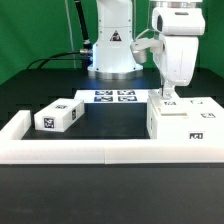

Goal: Assemble cabinet

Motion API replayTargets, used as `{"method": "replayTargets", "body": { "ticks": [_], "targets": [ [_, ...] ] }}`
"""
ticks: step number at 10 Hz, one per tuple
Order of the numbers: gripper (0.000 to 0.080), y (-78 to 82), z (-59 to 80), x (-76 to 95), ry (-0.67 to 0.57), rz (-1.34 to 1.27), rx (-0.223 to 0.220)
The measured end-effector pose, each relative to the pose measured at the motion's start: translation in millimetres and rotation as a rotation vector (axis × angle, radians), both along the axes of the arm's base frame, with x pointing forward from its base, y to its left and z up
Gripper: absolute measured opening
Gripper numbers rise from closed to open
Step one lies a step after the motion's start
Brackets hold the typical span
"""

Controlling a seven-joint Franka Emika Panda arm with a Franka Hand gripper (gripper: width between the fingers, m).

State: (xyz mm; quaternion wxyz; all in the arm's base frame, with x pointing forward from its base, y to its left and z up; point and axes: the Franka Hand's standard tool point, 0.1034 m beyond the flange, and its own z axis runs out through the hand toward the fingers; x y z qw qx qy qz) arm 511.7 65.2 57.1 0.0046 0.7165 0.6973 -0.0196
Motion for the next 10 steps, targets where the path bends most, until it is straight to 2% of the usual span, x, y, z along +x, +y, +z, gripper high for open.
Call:
{"method": "replayTargets", "body": {
  "ticks": [3,7,10],
  "targets": [
    [0.007,0.4,0.1,1.7,0.002,0.0,-0.001],
    [0.007,-1.7,0.0,44.0,0.015,-0.005,-0.008],
    [0.007,-2.6,-0.3,60.1,0.018,-0.011,-0.01]
  ]
}}
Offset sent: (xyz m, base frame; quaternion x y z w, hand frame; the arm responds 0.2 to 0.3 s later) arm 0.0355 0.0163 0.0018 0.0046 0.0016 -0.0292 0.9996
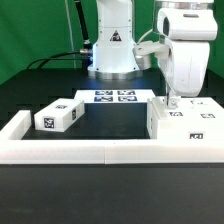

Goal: Assemble cabinet

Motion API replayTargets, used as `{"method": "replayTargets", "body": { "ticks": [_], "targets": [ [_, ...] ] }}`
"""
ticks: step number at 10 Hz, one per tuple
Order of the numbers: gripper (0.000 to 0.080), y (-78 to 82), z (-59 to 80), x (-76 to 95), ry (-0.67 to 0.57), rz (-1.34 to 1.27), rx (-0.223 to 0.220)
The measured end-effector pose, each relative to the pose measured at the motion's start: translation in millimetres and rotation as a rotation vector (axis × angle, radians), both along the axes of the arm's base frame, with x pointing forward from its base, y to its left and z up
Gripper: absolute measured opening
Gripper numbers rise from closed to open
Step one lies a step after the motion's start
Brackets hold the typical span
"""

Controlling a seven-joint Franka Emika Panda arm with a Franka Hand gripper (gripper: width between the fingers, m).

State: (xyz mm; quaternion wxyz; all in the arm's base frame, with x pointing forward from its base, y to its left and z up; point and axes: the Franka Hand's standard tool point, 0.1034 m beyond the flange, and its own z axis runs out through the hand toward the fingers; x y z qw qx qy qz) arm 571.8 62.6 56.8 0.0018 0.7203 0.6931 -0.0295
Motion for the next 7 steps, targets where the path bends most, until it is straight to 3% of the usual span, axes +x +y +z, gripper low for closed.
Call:
{"method": "replayTargets", "body": {
  "ticks": [2,7],
  "targets": [
    [0.007,-0.9,0.2,8.9,0.005,0.007,-0.002],
    [0.0071,-1.2,1.8,9.6,0.043,0.021,-0.015]
  ]
}}
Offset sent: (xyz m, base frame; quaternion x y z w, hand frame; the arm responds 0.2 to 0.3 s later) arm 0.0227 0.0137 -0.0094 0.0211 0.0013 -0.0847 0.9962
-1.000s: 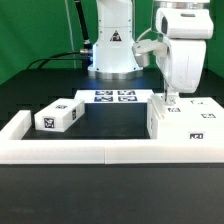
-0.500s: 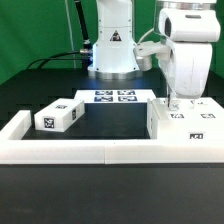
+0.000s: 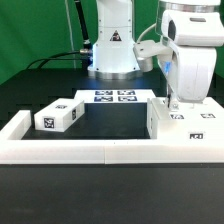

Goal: Assemble cabinet

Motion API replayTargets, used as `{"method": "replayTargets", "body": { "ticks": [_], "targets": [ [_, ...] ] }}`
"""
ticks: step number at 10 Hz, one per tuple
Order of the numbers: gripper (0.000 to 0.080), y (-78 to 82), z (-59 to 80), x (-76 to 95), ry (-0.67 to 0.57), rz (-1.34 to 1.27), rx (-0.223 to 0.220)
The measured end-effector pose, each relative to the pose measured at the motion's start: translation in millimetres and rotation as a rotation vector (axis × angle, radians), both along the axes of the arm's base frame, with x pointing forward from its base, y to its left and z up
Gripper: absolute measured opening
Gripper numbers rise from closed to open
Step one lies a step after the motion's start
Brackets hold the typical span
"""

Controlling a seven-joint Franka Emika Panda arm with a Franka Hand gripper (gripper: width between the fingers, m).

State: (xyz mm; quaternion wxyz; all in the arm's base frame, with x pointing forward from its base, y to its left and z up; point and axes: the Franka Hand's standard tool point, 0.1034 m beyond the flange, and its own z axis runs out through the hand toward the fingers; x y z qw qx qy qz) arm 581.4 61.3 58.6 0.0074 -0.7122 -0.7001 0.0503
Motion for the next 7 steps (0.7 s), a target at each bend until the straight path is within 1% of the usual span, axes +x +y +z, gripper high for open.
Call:
{"method": "replayTargets", "body": {
  "ticks": [2,3,4,5,6,7],
  "targets": [
    [0.0071,-1.0,-0.5,-0.6,-0.003,0.009,0.001],
    [0.0244,-1.4,0.8,0.1,-0.005,0.015,0.001],
    [0.0391,-2.8,4.4,1.3,-0.012,0.016,-0.001],
    [0.0391,-6.4,10.0,1.0,-0.035,0.013,0.0],
    [0.0563,-13.6,17.9,-3.4,-0.07,0.006,0.003],
    [0.074,-23.7,26.4,-11.9,-0.106,-0.006,0.005]
  ]
}}
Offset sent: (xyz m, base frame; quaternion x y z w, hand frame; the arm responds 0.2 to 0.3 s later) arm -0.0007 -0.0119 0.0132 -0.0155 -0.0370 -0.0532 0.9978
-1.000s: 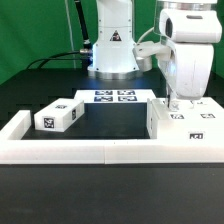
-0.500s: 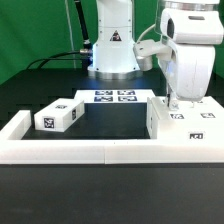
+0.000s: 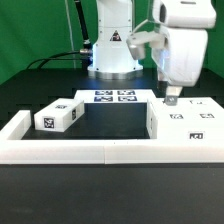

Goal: Assemble cabinet

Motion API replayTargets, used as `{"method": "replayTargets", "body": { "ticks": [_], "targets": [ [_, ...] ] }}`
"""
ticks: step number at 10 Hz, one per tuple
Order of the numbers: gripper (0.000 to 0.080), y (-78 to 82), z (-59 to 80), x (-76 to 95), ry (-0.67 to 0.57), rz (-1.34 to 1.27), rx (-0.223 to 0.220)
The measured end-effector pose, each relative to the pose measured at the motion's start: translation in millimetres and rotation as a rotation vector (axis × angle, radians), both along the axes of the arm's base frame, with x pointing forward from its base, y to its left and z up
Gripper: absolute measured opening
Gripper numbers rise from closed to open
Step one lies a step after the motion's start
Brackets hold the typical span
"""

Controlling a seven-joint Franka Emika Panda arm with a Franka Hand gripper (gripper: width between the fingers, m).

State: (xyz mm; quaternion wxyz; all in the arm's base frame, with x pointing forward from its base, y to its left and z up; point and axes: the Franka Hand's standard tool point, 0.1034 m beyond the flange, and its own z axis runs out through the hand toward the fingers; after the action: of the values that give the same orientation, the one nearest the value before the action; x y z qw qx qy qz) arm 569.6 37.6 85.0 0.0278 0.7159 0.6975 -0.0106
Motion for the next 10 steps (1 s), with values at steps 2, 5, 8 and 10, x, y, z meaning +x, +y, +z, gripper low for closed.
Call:
{"method": "replayTargets", "body": {
  "ticks": [2,5,8,10],
  "targets": [
    [0.0783,-20.3,19.3,-25.2,-0.097,-0.105,0.028],
    [0.0796,-3.0,16.7,-78.9,-0.186,-0.406,0.107],
    [0.0797,1.5,13.6,-83.6,-0.177,-0.418,0.109],
    [0.0797,1.7,13.4,-83.8,-0.176,-0.42,0.109]
  ]
}}
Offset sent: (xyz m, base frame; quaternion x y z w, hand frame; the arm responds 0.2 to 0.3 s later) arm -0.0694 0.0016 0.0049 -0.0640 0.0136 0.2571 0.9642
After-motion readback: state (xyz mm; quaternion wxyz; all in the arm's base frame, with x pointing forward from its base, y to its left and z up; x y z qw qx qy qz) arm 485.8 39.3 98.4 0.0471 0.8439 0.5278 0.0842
